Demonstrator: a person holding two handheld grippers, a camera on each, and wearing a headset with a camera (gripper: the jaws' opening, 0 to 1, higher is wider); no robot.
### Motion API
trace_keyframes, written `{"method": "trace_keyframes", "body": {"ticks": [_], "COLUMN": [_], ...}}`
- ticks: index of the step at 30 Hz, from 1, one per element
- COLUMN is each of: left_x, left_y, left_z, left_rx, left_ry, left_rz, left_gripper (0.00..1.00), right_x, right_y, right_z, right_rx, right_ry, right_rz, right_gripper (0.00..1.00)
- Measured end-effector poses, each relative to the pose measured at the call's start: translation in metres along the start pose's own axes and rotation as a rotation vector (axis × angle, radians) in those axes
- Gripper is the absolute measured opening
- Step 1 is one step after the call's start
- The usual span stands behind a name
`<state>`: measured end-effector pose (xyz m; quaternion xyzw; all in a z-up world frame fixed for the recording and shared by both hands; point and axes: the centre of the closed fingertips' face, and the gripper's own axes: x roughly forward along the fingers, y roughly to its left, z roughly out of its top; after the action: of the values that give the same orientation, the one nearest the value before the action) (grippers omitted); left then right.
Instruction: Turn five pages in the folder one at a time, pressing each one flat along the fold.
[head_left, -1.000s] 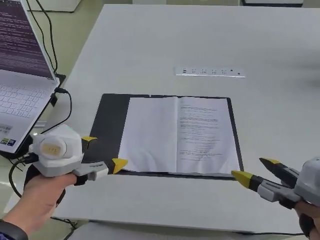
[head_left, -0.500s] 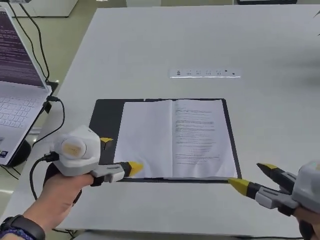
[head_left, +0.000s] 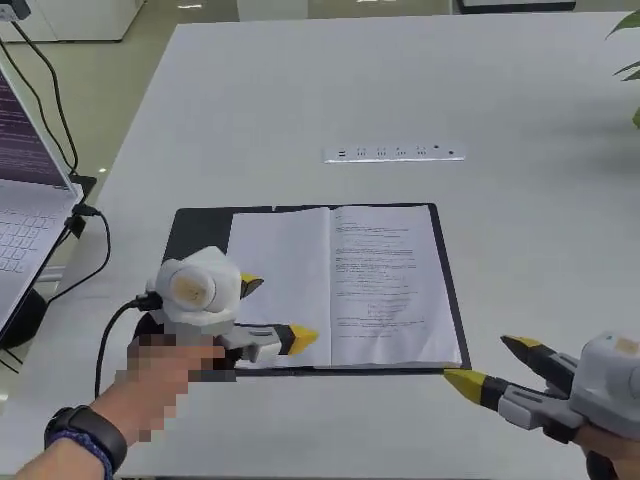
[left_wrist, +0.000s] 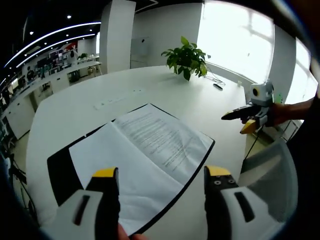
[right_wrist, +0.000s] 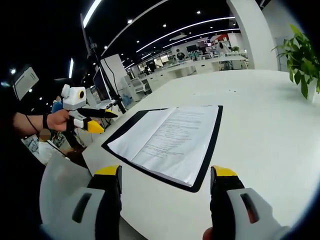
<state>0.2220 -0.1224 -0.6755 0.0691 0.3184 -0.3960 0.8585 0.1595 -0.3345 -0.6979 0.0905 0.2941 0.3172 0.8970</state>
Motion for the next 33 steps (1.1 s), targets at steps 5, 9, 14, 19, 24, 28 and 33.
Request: {"method": "trace_keyframes", "body": {"ticks": [5, 9, 14, 19, 24, 28, 33], "left_x": [0.011, 0.024, 0.038, 0.053, 0.068, 0.080, 0.095], "left_y": [-0.008, -0.014, -0.021, -0.030, -0.040, -0.046, -0.056], "left_z": [0.005, 0.012, 0.020, 0.027, 0.025, 0.024, 0.025], "left_rx": [0.019, 0.034, 0.038, 0.043, 0.050, 0.060, 0.060], "left_ry": [0.007, 0.009, 0.012, 0.013, 0.038, 0.055, 0.071], "left_rz": [-0.025, -0.044, -0.064, -0.090, -0.124, -0.143, -0.172], "left_gripper": [0.69, 0.68, 0.68, 0.68, 0.68, 0.68, 0.68], "right_x": [-0.001, -0.001, -0.002, -0.003, -0.005, -0.007, -0.009], "right_y": [-0.001, -0.003, -0.003, -0.003, -0.006, -0.006, -0.006], "right_z": [-0.002, -0.001, 0.001, 0.001, -0.001, 0.000, -0.007], "right_rx": [0.002, 0.000, 0.006, 0.008, 0.015, 0.038, 0.043], "right_ry": [0.009, 0.013, 0.013, 0.022, 0.026, 0.016, 0.032], "right_rz": [-0.001, 0.000, 0.004, 0.002, 0.001, 0.004, 0.009], "right_gripper": [0.71, 0.72, 0.73, 0.73, 0.75, 0.73, 0.72]}}
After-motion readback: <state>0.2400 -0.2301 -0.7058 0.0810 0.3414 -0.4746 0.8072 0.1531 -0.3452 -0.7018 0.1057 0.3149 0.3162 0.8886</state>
